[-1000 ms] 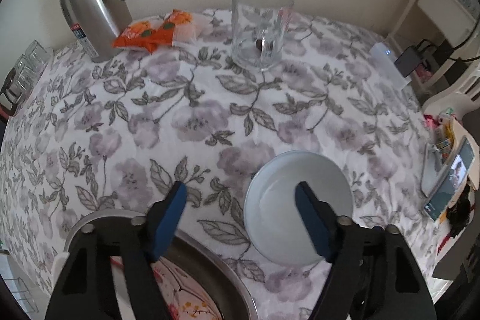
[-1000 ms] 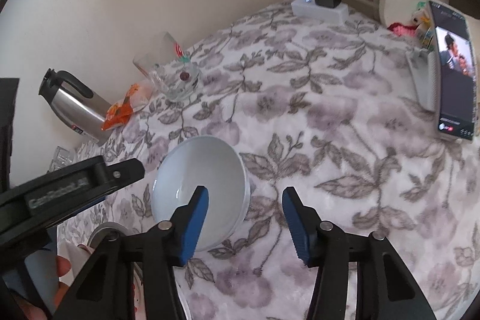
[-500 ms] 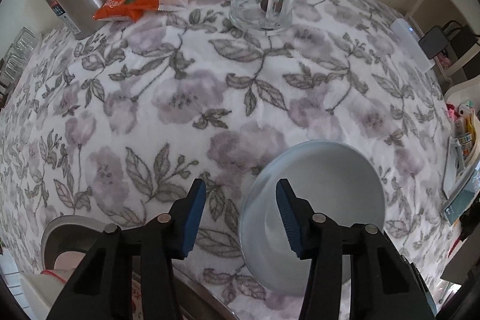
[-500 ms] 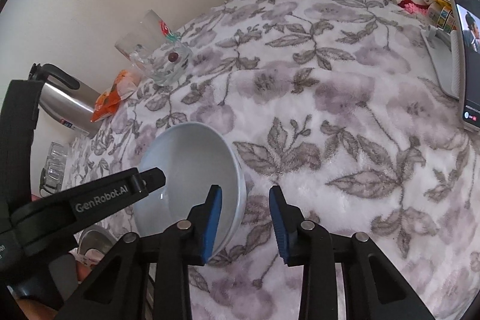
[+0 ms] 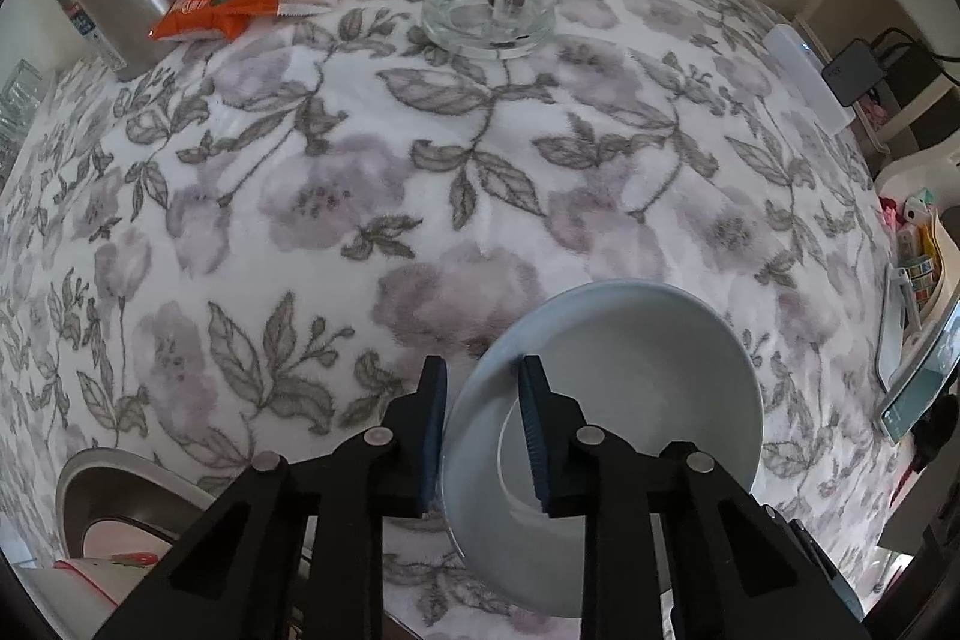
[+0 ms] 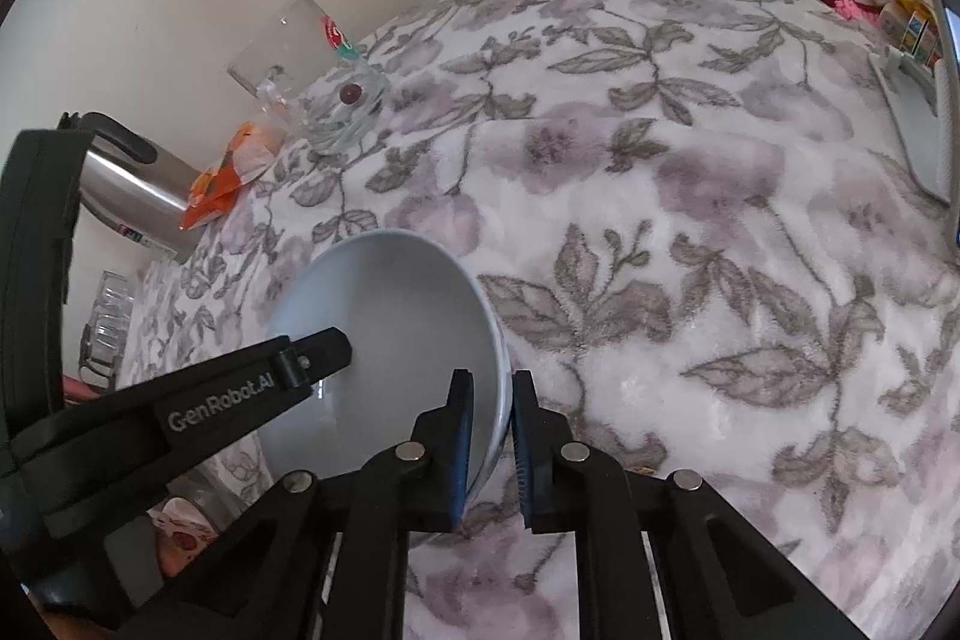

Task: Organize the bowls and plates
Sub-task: 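Close the right tool on the plain white bowl rim and lift it, then carry the plain white bowl over the basin and lower it into the MAX bowl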

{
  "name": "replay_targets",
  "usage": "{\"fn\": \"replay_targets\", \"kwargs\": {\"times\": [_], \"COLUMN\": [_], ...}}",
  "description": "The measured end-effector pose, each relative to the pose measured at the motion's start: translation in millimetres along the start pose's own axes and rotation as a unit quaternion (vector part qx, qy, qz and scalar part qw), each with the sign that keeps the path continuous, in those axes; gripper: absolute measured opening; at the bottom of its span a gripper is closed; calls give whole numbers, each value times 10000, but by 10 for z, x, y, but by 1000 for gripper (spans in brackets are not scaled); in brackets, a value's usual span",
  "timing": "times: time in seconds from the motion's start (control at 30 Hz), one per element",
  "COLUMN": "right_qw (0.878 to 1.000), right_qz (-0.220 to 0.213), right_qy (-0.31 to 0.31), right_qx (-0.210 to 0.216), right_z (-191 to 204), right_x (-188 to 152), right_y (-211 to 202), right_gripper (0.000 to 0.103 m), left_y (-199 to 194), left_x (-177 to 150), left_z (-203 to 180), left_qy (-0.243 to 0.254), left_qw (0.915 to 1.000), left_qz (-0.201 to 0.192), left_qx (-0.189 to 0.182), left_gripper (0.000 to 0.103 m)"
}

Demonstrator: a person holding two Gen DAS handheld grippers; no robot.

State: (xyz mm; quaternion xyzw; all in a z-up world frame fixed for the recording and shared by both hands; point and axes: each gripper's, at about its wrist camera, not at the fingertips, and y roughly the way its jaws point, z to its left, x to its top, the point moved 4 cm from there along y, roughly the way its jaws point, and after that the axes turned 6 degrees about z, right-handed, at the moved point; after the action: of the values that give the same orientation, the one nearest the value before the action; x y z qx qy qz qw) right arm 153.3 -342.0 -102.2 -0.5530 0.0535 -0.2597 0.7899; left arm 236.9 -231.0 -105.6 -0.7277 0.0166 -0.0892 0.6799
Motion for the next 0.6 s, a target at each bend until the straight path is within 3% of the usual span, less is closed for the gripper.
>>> {"fn": "replay_targets", "kwargs": {"times": [0.23, 0.6], "right_qw": [9996, 9972], "right_qz": [-162, -571], "right_qy": [-143, -418], "right_qx": [-190, -223], "right_z": [53, 269], "right_x": [4, -132], "right_y": [-206, -841], "right_gripper": [13, 13], "left_y": [-136, -874], "left_x": [-55, -334], "left_z": [0, 110], "left_qy": [-57, -77], "left_qw": [9996, 9944], "left_qz": [-45, -577], "left_qx": [-285, -883], "left_gripper": [23, 23]}}
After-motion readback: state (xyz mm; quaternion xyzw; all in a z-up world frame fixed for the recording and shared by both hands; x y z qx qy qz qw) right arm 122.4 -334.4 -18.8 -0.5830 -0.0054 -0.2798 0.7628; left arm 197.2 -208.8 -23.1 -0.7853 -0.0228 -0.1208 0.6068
